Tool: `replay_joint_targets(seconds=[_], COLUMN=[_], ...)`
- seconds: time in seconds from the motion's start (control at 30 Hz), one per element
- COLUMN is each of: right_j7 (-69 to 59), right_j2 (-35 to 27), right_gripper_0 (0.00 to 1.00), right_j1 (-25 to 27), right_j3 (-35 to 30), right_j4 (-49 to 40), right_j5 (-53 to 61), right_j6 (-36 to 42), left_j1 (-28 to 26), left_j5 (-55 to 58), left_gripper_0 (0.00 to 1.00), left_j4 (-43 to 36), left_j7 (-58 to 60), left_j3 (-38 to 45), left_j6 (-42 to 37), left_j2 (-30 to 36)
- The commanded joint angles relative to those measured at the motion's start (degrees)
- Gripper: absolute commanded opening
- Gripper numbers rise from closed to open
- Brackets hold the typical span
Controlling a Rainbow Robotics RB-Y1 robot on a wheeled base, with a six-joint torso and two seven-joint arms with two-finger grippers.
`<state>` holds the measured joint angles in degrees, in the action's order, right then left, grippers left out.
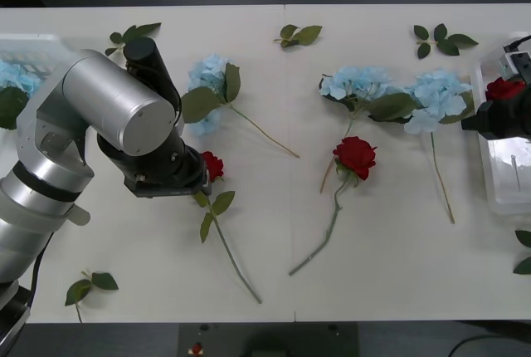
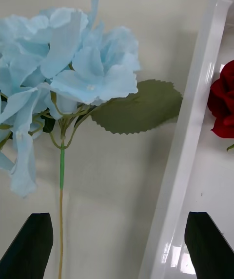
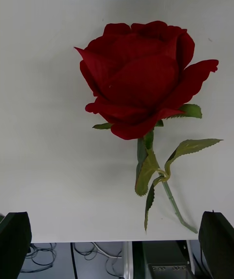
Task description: Put the red flowers into the right box and the blue flowers into the left box
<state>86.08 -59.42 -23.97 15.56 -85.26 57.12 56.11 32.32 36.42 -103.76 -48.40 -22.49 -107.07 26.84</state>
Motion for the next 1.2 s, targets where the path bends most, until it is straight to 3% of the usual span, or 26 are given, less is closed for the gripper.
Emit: replay_joint_targets(seconds=[0.03,0.2,0.57,1.2], right_j7=[-4.26,-5.22,-6.19,-5.14], right_j2=[4.22,11.08,18.28,22.85], right_gripper_0=[0.79,0.79,0.79,0.79], right_j1=[-0.38,-1.79,-2.84,-6.44], right_j3=[-0.53,-0.53,-0.53,-0.44], right_j4=[-1.4,-1.22,0.8,9.41], right_j5=[-5.96,-16.6,-23.89,-27.76], right_j6=[0.4,2.6,2.69,0.05], left_j1=[-0.07,-0.51,-0.86,-2.18], left_j5=[-1.09,-3.55,-6.98,-9.88], left_gripper_0=[1.0,1.0,1.0,1.0], left_j4=[-1.27,-0.56,4.8,7.87], left_j7=[-2.84,-2.58,-3.64,-4.08], left_j3=[0.26,-4.67,-7.65,-13.1], left_j6=[0.46,4.5,9.24,14.43], left_j2=[0.23,0.23,-2.76,-3.99])
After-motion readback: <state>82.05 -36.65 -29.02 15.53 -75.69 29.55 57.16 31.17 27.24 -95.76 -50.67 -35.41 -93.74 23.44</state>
